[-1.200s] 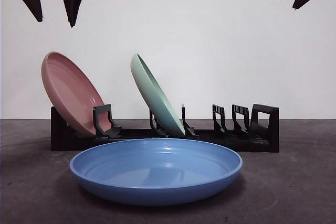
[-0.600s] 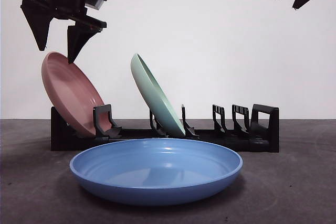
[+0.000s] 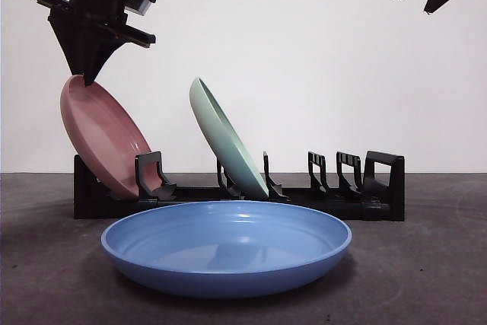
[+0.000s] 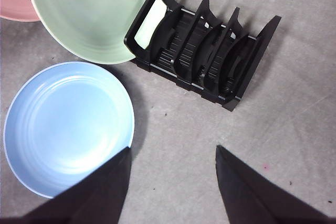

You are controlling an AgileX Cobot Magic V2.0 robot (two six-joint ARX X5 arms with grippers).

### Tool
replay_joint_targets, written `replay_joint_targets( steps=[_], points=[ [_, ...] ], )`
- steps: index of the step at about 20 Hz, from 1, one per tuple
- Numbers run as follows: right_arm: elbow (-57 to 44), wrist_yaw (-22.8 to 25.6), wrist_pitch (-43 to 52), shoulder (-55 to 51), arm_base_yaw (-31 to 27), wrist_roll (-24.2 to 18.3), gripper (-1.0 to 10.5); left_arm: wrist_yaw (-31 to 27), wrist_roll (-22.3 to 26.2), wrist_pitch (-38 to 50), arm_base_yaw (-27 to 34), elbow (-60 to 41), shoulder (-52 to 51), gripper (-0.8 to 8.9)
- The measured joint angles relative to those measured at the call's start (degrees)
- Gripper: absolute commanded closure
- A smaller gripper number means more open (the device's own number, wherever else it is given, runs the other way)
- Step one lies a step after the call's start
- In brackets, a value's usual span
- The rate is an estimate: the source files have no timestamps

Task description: Place the plate

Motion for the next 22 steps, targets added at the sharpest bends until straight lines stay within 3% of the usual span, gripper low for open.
replay_joint_targets(
  steps=[9, 12, 14, 15, 17, 22],
  points=[
    [0.00, 0.00, -0.42, 0.00, 0.00, 0.00, 7.0, -1.27, 1.01, 0.72, -0.02, 0.00, 0.04, 7.79],
    [0.00, -0.02, -0.42, 0.00, 0.00, 0.00, 7.0, -1.29, 0.98, 0.85, -0.02, 0.00, 0.04, 6.73],
    [0.00, 0.00, -0.42, 0.00, 0.00, 0.00, 7.0, -1.29, 0.98, 0.85, 0.00, 0.00, 0.04, 6.67],
    [0.00, 0.00, -0.42, 0.00, 0.00, 0.00, 7.0, -1.29, 1.01, 0.85, 0.00, 0.00, 0.04, 6.76],
    [0.00, 0.00, -0.42, 0.00, 0.00, 0.00, 7.0, -1.29, 1.01, 0.85, 0.00, 0.00, 0.04, 8.01],
    [0.00, 0.00, -0.63, 0.00, 0.00, 0.00, 7.0, -1.53, 0.90, 1.18, 0.02, 0.00, 0.07, 8.07]
  ],
)
